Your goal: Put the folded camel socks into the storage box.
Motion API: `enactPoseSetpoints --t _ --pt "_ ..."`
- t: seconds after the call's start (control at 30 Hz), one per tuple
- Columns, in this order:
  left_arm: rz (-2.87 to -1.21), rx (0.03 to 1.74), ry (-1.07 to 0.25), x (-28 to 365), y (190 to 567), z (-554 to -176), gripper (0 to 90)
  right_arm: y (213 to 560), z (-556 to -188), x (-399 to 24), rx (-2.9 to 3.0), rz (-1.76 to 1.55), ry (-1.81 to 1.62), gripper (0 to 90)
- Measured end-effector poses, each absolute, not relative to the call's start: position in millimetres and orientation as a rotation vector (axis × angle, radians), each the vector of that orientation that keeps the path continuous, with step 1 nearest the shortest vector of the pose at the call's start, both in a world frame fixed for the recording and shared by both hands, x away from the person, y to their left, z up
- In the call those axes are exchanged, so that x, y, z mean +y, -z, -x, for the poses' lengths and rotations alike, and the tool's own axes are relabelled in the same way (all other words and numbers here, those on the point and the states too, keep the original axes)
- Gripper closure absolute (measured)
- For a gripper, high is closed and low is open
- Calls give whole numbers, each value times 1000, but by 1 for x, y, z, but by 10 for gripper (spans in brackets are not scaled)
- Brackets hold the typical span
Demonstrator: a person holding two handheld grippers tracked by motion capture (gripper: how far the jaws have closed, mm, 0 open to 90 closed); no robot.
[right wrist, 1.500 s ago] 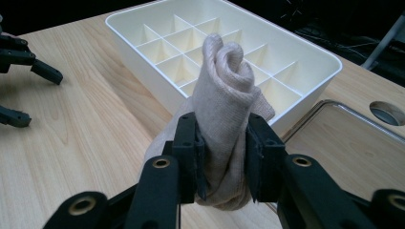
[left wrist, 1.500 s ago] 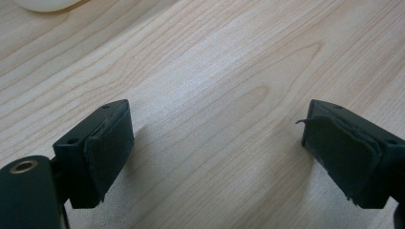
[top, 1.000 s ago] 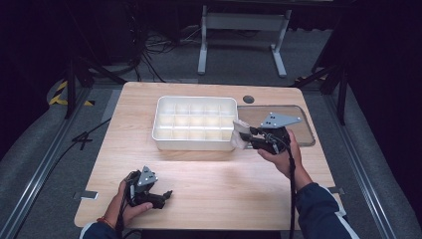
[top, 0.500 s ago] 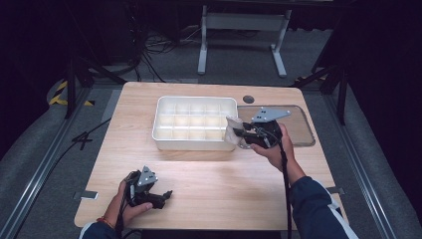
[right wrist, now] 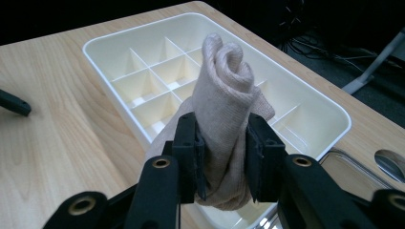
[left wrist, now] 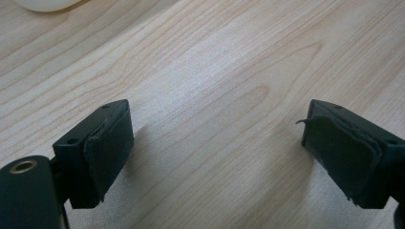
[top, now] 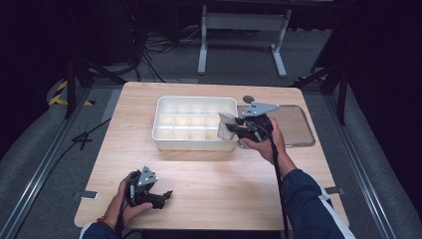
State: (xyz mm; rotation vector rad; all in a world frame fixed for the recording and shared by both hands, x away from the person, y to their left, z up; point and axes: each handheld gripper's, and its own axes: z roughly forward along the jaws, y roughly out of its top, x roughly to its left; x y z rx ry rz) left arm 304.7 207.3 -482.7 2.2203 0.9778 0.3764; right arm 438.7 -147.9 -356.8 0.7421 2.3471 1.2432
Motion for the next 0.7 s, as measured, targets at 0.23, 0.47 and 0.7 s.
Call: enactPoseSetpoints --t 0.23,0.47,0.7 --pt "-2220 979 -374 207 483 -305 106 368 -452 -134 2372 -768 -1216 694" --pt "-2220 979 -374 207 483 -305 105 372 -461 -120 2388 -771 -1194 694" --pt "-2221 979 -374 207 483 -305 105 378 -467 -107 2409 -760 -1126 693"
